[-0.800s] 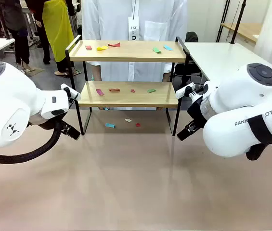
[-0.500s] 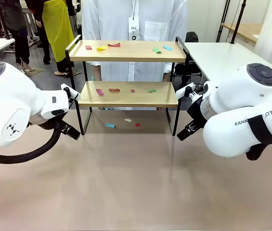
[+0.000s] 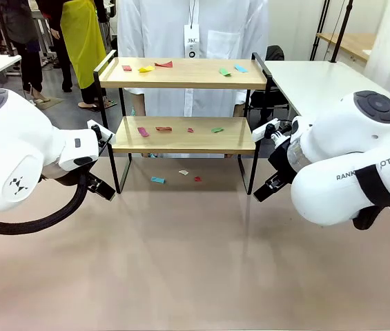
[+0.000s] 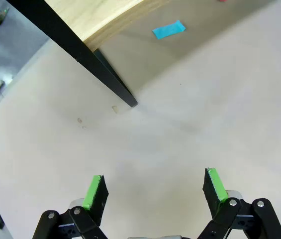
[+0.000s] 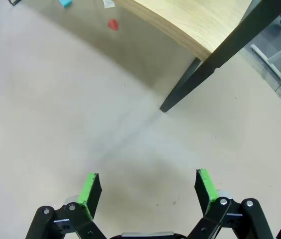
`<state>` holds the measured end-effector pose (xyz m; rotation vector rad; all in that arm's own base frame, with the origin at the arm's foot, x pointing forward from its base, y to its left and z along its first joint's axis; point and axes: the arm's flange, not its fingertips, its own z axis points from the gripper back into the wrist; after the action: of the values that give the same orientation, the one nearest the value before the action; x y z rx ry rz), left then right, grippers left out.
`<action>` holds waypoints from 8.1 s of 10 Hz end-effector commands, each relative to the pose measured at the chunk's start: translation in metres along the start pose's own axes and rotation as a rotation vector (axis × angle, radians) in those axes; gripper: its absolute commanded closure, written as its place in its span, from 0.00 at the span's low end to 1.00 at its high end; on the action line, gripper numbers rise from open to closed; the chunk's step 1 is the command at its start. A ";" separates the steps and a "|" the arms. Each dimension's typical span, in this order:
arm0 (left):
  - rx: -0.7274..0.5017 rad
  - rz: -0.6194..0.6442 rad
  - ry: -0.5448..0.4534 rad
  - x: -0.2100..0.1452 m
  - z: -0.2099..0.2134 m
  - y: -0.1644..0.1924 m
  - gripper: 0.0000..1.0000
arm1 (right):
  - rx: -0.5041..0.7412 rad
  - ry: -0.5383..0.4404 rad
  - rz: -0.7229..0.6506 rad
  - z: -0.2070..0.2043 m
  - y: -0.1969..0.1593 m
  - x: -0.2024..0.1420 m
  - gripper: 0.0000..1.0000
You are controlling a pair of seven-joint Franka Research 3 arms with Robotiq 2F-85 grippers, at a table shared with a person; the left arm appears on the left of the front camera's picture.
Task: Clean the shelf.
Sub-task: Pick up the Duster handed by the human.
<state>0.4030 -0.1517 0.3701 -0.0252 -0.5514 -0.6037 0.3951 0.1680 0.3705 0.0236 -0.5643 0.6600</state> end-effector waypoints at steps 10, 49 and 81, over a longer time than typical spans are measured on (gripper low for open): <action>-0.481 -0.298 -0.117 0.025 0.126 0.177 0.00 | 0.155 -0.325 -0.028 0.140 -0.166 -0.005 0.00; -0.652 -0.401 -0.738 -0.033 0.092 0.331 0.00 | 0.319 -0.768 0.052 0.091 -0.383 -0.092 0.00; -0.612 -0.343 -0.593 0.021 0.187 0.335 0.00 | 0.319 -0.768 0.052 0.091 -0.383 -0.092 0.00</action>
<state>0.5088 0.1543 0.5546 -0.7525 -1.0062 -1.1208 0.5156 -0.2080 0.4595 0.5837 -1.1930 0.7797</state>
